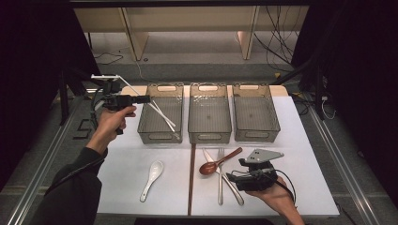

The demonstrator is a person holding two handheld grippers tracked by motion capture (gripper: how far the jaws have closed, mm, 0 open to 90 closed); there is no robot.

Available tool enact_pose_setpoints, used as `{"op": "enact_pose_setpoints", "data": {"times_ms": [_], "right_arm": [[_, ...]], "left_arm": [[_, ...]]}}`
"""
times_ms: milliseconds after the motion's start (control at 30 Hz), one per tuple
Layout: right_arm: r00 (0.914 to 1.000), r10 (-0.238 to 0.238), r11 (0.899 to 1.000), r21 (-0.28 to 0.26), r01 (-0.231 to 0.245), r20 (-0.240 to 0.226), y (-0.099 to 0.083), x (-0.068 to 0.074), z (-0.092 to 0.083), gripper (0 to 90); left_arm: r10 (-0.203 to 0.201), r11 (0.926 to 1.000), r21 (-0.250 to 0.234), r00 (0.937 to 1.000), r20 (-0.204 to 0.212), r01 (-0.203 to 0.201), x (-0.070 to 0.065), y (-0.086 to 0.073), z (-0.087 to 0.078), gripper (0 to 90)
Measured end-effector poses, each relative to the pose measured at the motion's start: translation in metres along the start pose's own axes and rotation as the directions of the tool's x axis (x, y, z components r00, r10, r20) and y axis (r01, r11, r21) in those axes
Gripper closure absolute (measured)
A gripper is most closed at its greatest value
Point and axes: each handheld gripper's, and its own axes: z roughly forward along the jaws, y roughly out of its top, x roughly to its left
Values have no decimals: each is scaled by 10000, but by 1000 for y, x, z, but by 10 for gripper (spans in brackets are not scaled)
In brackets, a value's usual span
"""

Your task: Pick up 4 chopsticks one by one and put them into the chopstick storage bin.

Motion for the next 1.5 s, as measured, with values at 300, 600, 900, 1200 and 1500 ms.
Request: {"op": "enact_pose_setpoints", "data": {"times_ms": [300,600,900,1200,1500], "right_arm": [[10000,-44,10000,30,44,-35,-1,0,0,312],[10000,-37,10000,53,37,-18,-2,0,0,312],[10000,-8,10000,91,8,-23,-3,-2,-1,312],[10000,4,9999,116,-4,-31,-3,-1,0,312],[10000,13,9999,117,-12,-38,-3,-2,0,312]], "left_arm": [[156,9948,1016,9973,-721,-82,4,3,29,843],[-66,9846,1737,9971,-756,197,10,-6,49,841],[-163,9765,2131,9964,-836,338,11,-12,59,839],[-235,9731,2251,9937,-1098,479,12,-15,70,835],[-84,9752,2172,9876,-1570,428,7,-15,81,722]]}}
